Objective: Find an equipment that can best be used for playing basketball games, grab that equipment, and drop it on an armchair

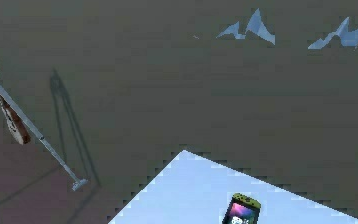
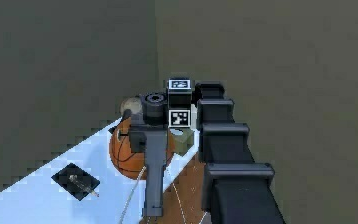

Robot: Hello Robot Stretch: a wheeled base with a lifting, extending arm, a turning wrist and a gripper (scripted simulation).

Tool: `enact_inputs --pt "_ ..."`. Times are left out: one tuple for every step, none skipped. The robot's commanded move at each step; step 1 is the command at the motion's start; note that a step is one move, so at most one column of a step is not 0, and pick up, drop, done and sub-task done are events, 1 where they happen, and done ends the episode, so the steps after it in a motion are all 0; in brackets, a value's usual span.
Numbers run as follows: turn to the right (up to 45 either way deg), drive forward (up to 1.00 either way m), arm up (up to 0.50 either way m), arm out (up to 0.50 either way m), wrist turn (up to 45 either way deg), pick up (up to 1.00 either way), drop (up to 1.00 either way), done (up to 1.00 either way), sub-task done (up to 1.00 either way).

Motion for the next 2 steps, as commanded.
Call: enact_inputs --pt "0.0 0.0 0.0 0.0 45.0 0.0 0.0 0.0 0.0" --pt "0.0 0.0 0.0 0.0 45.0 0.0 0.0 0.0 0.0"
